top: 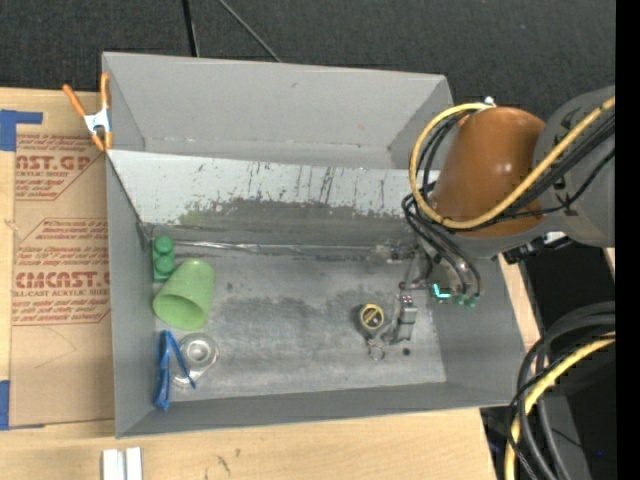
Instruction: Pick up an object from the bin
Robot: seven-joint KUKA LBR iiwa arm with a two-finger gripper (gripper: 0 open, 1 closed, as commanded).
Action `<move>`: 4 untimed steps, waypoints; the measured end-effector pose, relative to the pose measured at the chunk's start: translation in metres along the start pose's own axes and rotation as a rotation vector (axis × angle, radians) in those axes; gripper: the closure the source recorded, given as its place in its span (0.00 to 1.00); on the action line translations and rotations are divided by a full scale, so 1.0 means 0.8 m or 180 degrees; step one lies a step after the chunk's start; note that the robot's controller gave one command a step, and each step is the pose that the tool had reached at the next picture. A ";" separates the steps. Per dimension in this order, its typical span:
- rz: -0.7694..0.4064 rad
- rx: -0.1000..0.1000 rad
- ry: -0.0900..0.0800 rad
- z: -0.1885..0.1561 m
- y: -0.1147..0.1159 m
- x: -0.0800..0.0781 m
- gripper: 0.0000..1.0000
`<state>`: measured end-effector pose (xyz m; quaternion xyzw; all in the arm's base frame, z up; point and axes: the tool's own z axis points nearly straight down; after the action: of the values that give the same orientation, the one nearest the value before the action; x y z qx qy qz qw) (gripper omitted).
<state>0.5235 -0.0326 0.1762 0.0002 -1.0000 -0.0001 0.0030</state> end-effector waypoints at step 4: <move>-0.1842 0.0001 -0.0020 0.132 -0.026 -0.019 1.00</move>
Offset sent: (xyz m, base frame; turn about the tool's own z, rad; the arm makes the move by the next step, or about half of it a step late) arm 0.0000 -0.0131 -0.0960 -0.0425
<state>0.5382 -0.0531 0.0702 0.2854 -0.9584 -0.0008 -0.0002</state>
